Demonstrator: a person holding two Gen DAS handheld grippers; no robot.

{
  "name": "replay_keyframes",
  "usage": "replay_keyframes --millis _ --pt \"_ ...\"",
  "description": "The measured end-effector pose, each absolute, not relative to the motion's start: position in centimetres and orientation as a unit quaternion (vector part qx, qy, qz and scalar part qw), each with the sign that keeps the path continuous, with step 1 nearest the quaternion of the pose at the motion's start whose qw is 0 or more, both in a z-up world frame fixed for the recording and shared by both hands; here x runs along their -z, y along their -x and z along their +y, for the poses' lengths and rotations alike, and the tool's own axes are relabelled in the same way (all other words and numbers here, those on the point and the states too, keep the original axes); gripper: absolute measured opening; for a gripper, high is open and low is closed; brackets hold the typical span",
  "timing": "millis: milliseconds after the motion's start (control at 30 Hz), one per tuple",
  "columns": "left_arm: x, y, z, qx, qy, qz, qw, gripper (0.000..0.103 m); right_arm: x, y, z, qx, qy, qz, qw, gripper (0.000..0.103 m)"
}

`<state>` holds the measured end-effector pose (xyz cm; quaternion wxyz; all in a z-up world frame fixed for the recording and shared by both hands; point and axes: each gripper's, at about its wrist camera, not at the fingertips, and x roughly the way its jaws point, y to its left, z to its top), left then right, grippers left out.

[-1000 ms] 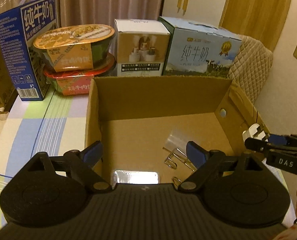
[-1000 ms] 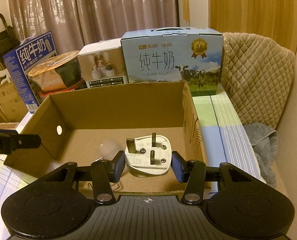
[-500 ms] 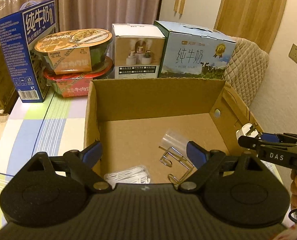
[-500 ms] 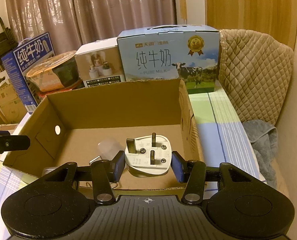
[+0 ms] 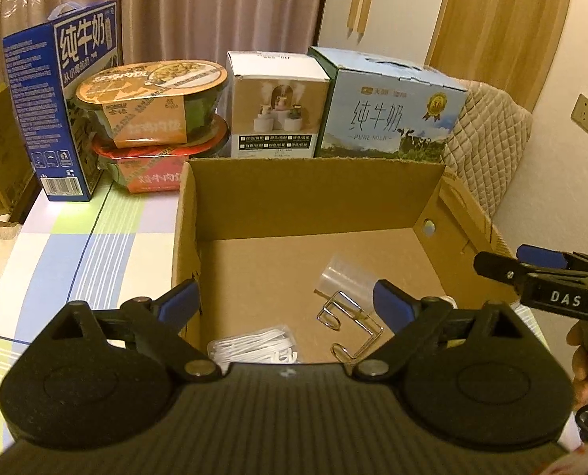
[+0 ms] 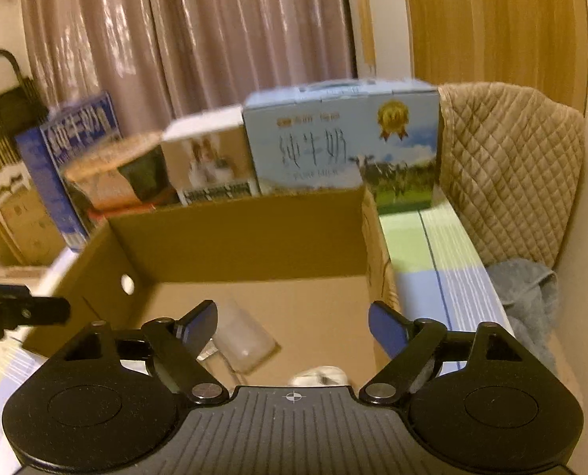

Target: Organize rigid objects

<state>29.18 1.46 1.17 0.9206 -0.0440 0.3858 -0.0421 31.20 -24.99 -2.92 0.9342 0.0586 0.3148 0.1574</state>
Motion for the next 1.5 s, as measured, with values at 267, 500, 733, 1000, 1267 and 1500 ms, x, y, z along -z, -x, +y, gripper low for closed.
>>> replay_keyframes --millis 267,500,733,1000,1267,1500 --pt "-2.6 -25.5 1.7 0.03 0.051 0.373 0.926 0.094 0.7 -28.1 -25.5 -0.152 -0.051 0.302 0.94 0.081" --pt "-4.1 -20.5 2.4 0.006 0.051 0.353 0.934 0.096 -0.7 -23.2 -25.8 -0.156 -0.05 0.303 0.939 0.081" --pt "-4.6 -15.1 3.1 -0.012 0.058 0.351 0.934 0.097 -0.5 -16.5 -26.6 -0.154 -0.062 0.304 0.938 0.081" --pt "-3.9 -9.1 3.2 -0.018 0.072 0.364 0.928 0.099 -0.5 -10.3 -27.9 -0.138 -0.088 0.307 0.937 0.081" --pt "-2.6 -4.8 3.0 -0.022 0.07 0.383 0.921 0.099 -1.0 -6.1 -28.1 -0.143 -0.093 0.31 0.935 0.081" --pt "-2.1 -2.8 3.4 -0.03 0.071 0.392 0.917 0.1 0.0 -3.5 -27.9 -0.146 -0.09 0.324 0.93 0.081"
